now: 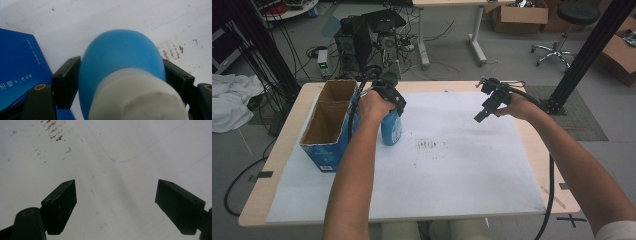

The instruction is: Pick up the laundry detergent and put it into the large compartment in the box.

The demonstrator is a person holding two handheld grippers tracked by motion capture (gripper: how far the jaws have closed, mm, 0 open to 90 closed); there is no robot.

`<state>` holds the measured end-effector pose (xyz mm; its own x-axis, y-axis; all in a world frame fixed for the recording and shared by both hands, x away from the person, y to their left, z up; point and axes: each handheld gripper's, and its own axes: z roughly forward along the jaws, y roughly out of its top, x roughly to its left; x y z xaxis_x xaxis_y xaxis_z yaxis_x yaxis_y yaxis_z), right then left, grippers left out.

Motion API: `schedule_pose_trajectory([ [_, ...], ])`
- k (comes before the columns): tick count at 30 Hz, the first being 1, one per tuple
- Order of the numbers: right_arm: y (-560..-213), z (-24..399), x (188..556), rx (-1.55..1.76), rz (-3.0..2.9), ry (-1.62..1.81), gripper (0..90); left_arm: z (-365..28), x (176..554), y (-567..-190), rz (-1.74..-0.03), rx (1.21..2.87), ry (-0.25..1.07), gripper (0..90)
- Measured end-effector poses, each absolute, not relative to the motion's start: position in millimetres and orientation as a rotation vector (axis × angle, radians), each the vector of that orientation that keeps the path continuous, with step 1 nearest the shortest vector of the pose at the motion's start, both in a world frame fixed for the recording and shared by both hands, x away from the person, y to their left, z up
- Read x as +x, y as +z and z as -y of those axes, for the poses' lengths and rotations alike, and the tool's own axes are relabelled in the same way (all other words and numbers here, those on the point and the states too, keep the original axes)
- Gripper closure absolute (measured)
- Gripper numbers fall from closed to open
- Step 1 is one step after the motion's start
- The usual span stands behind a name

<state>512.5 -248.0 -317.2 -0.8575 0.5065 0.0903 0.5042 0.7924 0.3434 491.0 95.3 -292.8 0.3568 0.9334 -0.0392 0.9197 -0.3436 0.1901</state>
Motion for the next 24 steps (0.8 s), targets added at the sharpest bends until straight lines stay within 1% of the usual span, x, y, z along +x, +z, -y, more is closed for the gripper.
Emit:
schedule_pose_trajectory([
  [13, -316.2, 247.3, 511.8, 0.834, -2.966, 0.572, 17.3, -94.7, 490.2, -292.1, -1.683, 2.430, 0.123, 31.2],
  [24, -316.2, 247.1, 511.3, 0.831, -2.966, 0.569, 17.3, -93.4, 489.8, -291.8, -1.679, 2.429, 0.124, 32.8],
])
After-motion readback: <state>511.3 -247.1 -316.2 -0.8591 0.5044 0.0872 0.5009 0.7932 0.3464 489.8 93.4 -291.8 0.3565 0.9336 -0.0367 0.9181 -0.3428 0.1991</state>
